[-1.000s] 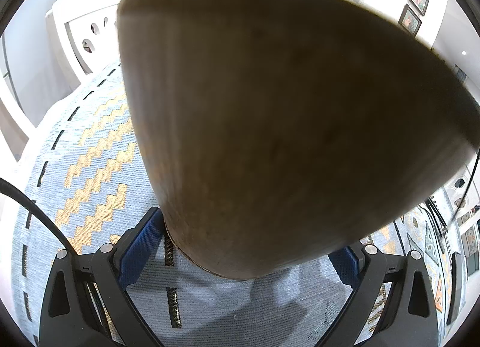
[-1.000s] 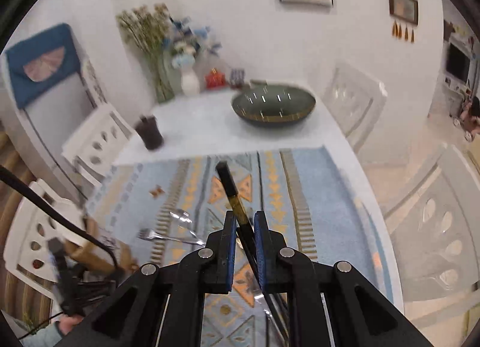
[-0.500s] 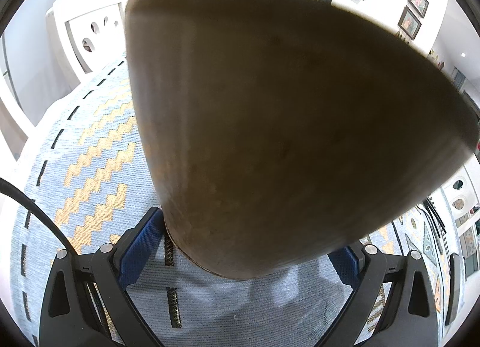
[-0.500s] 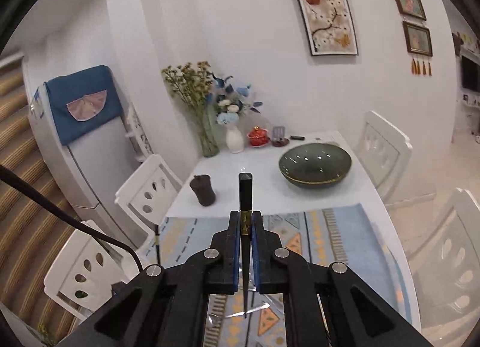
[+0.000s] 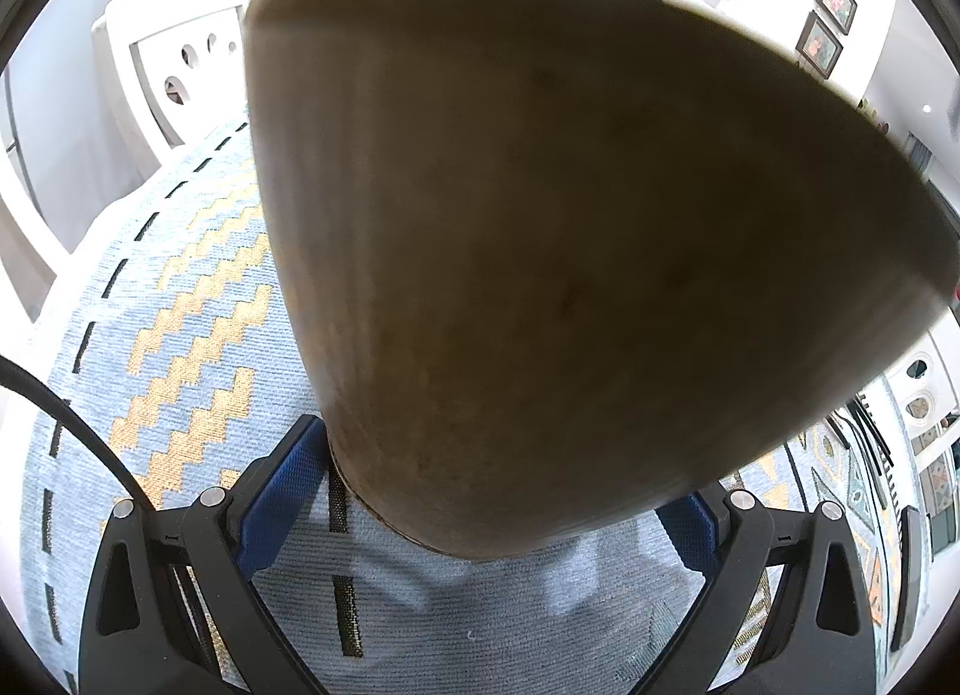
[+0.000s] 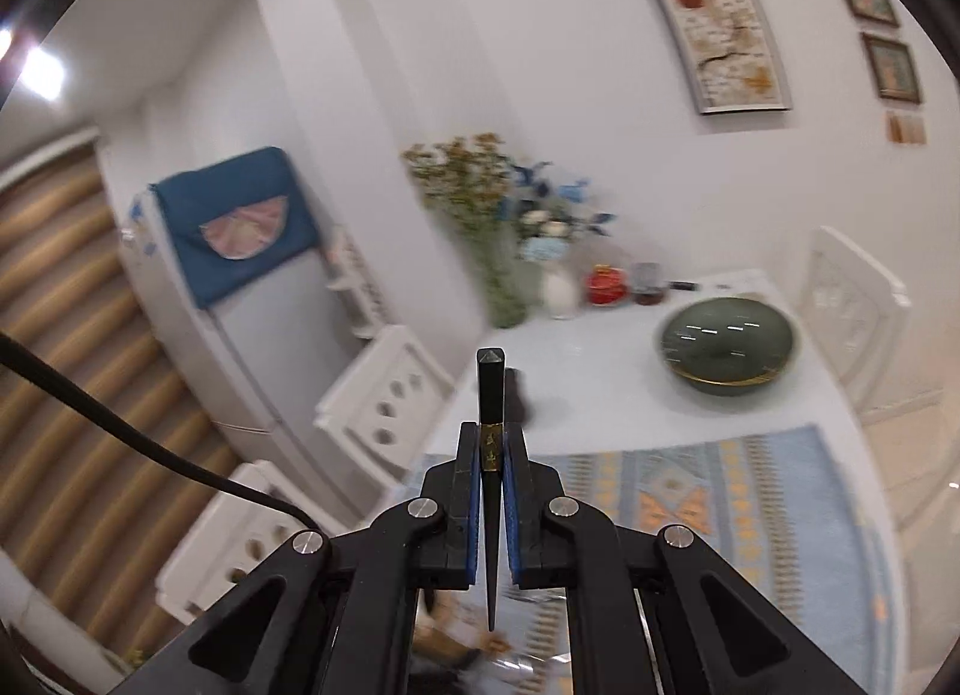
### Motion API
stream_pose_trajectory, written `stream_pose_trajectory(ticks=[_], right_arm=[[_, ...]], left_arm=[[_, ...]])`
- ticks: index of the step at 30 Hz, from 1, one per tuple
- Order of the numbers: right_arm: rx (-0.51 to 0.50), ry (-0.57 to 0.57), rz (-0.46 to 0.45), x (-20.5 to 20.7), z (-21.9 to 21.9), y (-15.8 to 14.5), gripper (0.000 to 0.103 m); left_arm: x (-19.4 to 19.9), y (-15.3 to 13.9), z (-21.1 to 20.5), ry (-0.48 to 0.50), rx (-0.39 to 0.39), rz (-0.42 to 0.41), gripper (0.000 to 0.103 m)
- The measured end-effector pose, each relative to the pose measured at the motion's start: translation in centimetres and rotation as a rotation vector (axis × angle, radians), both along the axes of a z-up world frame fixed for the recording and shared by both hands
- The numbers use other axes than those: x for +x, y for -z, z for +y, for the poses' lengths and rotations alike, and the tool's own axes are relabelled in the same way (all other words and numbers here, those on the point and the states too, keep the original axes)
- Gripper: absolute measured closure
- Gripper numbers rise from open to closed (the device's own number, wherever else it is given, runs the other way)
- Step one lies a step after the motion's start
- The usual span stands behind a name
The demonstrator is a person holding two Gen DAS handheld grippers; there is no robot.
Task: Organize utensils
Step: 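Lift the black chopstick and drop it into the wooden holder, then return the right gripper to the chopsticks and grasp another black chopstick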
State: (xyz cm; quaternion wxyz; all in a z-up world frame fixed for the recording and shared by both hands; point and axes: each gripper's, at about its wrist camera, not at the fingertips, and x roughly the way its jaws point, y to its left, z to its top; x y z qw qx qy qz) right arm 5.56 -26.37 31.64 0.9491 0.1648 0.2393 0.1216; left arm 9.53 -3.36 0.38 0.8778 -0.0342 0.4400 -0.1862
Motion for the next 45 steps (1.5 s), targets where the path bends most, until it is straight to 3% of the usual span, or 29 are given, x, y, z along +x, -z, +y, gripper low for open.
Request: stream_pose_trajectory(ticks=[6,11,18,21,23,24,30,39,45], right_arm=[[-0.040,-0.127,-0.022,2.9,5.7,-0.4,0.097],[-0.119,-0.198,0.014,4.7,9.8,1.4,0.097],[-0.142,-0.242,0.087,6.4,11.5,4.0,0.097],[-0.120,-0.280,0.140,7.1,11.6,4.6,0.088],[-0.088,-0.304,0.171,7.5,11.4,4.9,0.055],[-0.073,-0.306,0.161,7.4,11.2,4.8,0.052],[-0.017,-0.215,0.078,5.7,7.7,3.2,0.051],[-0.035,-0.060,0.137,3.5,1.6,4.5,0.051],[-0.058,-0.001,0.224,3.0,-1.0,7.0,0.051]], left_arm=[[0.0,0.0,0.0,0.000,0.000,0.000,0.003],[0.0,0.0,0.0,0.000,0.001,0.000,0.003],[0.0,0.0,0.0,0.000,0.001,0.000,0.003],[0.0,0.0,0.0,0.000,0.001,0.000,0.003],[0.0,0.0,-0.1,0.000,0.003,-0.001,0.003],[-0.1,0.0,-0.2,-0.001,0.004,-0.002,0.003],[-0.2,0.1,-0.6,-0.001,0.011,-0.003,0.003],[-0.2,0.1,-0.6,-0.001,0.011,-0.003,0.003],[-0.2,0.1,-0.6,0.000,0.011,-0.003,0.003]])
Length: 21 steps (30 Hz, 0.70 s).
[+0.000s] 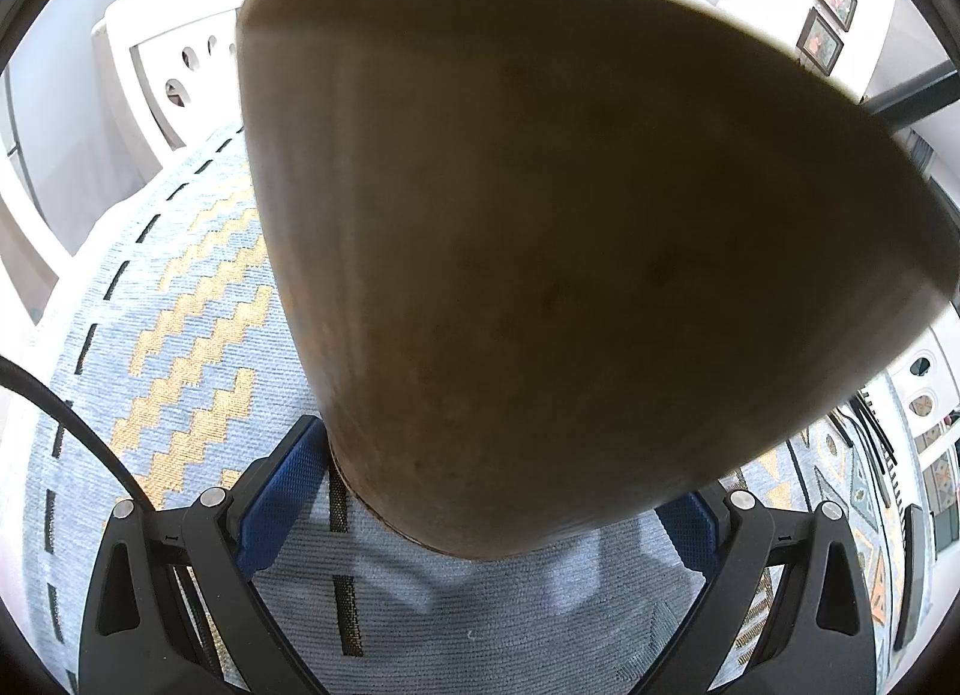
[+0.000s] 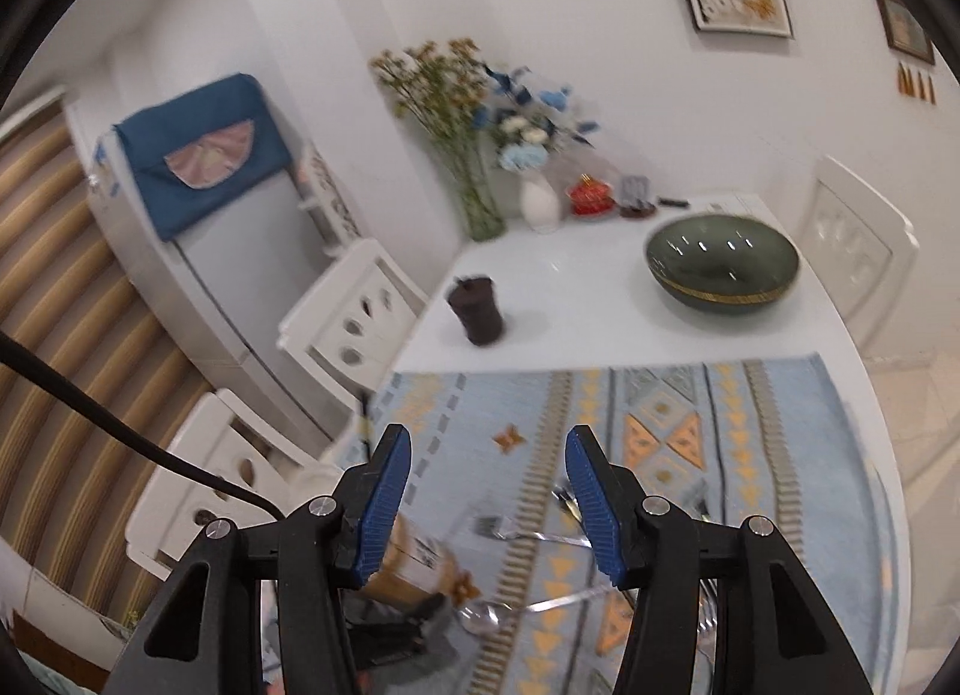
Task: Organize utensils
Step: 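Return the right gripper to the chopsticks and grasp another black chopstick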
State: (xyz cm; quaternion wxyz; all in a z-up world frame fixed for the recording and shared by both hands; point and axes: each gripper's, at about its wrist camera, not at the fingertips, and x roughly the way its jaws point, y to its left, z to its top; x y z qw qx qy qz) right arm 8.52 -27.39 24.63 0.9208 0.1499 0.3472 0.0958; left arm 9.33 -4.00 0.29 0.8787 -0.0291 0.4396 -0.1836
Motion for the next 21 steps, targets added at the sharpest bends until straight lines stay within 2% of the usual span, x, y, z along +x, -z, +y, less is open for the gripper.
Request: stream_pose_trajectory(ticks=[12,17,21], right_arm=[[-0.053,-0.021,0.195,2.0,-1.3,8.0,0.051],[-0.121,-0.075,0.303,5.0,-0.1,13.2,0.065],[-0.146,-0.138,0.381,7.1,0.6,16.8,0.066]], left_arm=[[0.0,0.0,-0.1,0.000,0.001,0.000,0.003],[0.0,0.0,-0.1,0.000,0.001,0.000,0.003],[0.0,0.0,-0.1,0.000,0.001,0.000,0.003]])
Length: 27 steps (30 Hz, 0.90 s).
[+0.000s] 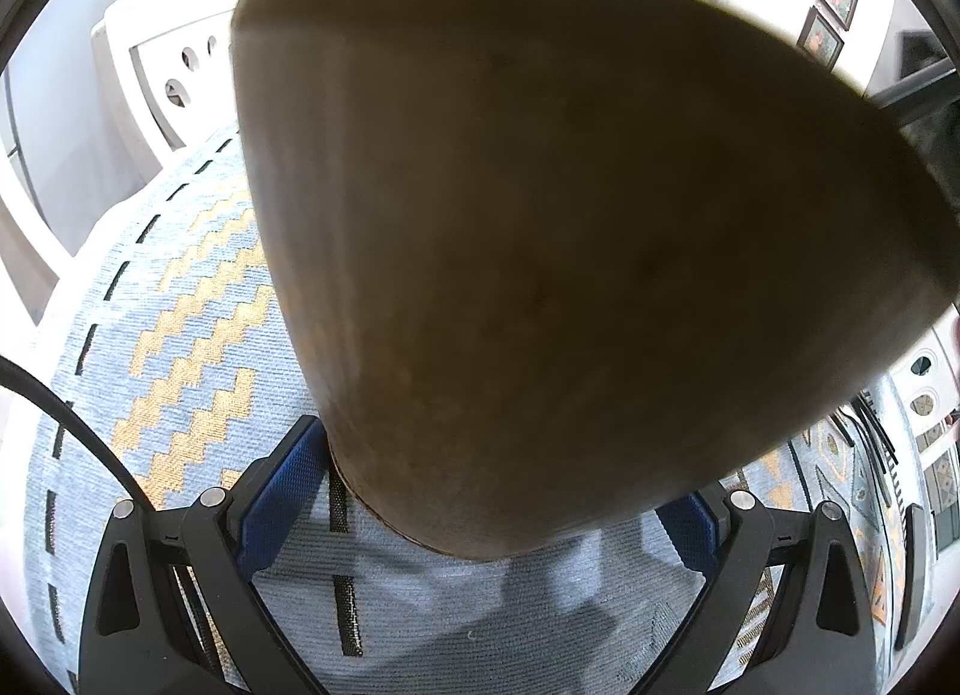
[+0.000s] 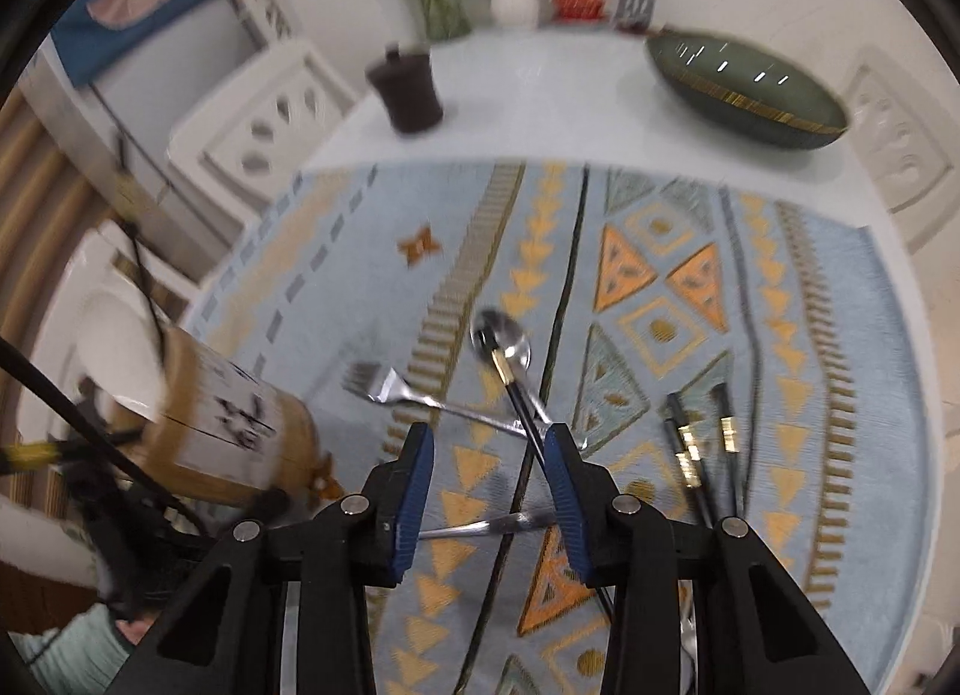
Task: Organize utensils
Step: 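Return the right gripper to the chopsticks and grasp another black chopstick, then lift the chopstick and drop it into the wooden holder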
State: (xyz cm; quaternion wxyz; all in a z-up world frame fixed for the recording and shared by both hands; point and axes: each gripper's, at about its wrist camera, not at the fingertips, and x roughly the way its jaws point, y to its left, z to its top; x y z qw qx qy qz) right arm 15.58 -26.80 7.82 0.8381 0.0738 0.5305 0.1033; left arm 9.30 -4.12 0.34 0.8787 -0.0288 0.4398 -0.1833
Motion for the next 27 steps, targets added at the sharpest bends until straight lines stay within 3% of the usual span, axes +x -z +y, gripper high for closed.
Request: stream_pose_trajectory(ticks=[4,9,14,15,17,19,27], right_arm=[[-0.034,-0.042,0.068,1.9,0.1,3.2,0.068],[-0.056,-0.061,0.097,3.5,0.4,4.8,0.071],[-0.096,-0.073,0.104,4.9,1.0,6.2,0.080],[-0.099,-0.073,0.091,5.1,1.1,6.2,0.081],[-0.127,-0.076,0.081,5.4,1.4,6.2,0.093],[-0.121,-0.086,0.072,5.5,1.3,6.1,0.097],[-0.073,-0.026,-0.036,1.5,-0.7,1.2,0.097]], left_arm=[[0.0,0.0,0.1,0.000,-0.001,0.000,0.003],[0.0,0.0,0.2,0.000,0.000,0.000,0.003],[0.0,0.0,0.2,0.001,0.003,0.000,0.003],[0.0,0.0,0.2,0.001,0.003,0.000,0.003],[0.0,0.0,0.2,0.001,0.005,0.000,0.003],[0.0,0.0,0.2,0.001,0.006,0.000,0.003],[0.1,0.0,0.3,0.002,0.004,0.001,0.003]])
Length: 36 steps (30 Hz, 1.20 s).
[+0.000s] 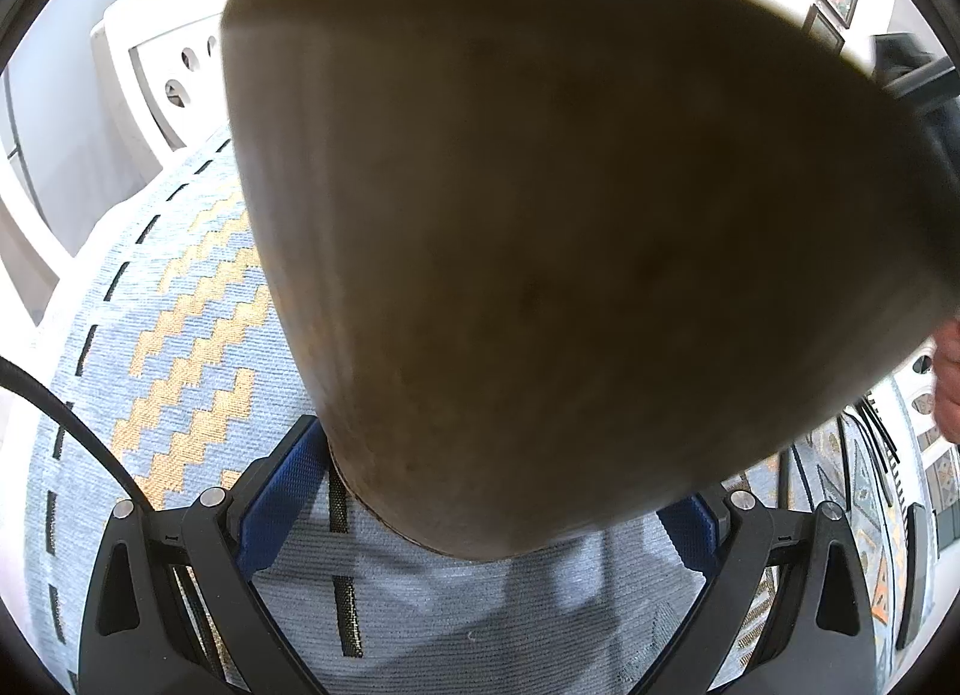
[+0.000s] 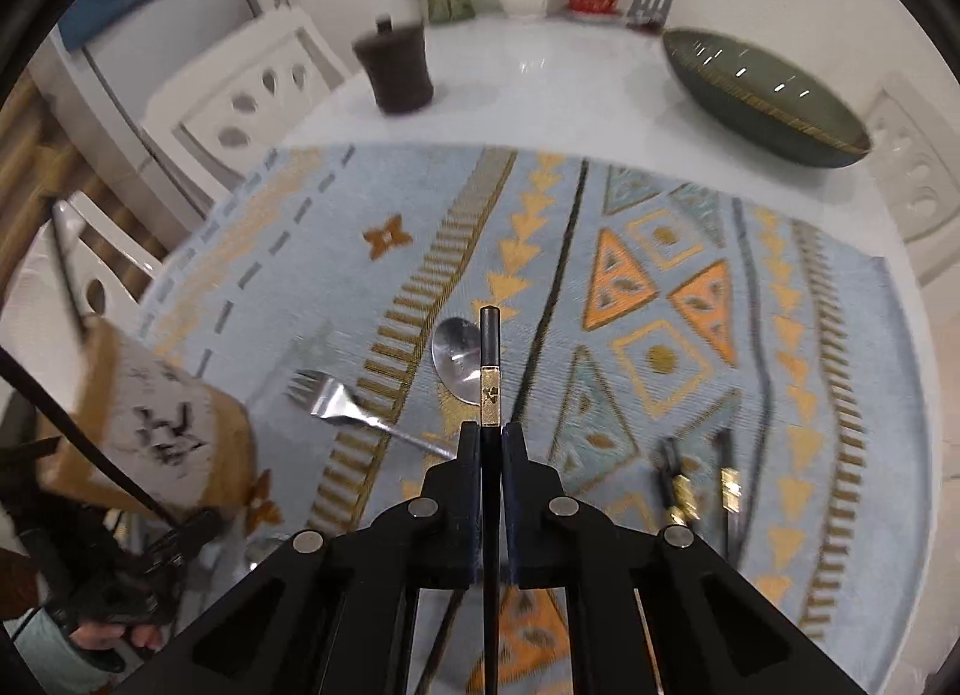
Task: Organize utensils
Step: 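Lift the chopstick and drop it into the wooden holder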
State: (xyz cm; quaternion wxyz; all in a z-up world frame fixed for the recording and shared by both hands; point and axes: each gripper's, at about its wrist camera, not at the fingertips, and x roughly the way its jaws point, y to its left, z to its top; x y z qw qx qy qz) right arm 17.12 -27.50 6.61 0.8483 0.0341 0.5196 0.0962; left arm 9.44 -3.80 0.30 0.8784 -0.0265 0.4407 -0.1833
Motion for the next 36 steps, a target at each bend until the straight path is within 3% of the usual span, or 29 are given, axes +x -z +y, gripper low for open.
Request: stream_pose_trajectory(ticks=[15,27,31,36], right_arm=[[0.125,0.154,-0.258,-10.7,-2.2,-12.0,0.097],[0.213,0.126,-0.586,-9.5,1.5,-24.1,0.097],[0.250,0.064,-0.633,-8.7,4.2,-26.0,0.097],[0.267,-0.017,-0.632,-7.3,7.2,-26.2,0.097]], left_arm=[[-0.5,-0.6,-0.4,0.001,0.002,-0.004,0.003],[-0.4,-1.0,1.0,0.000,-0.030,-0.002,0.004],[-0.3,-0.9,1.4,0.001,-0.034,0.000,0.004],[-0.3,-0.7,1.3,0.001,-0.033,-0.001,0.004]])
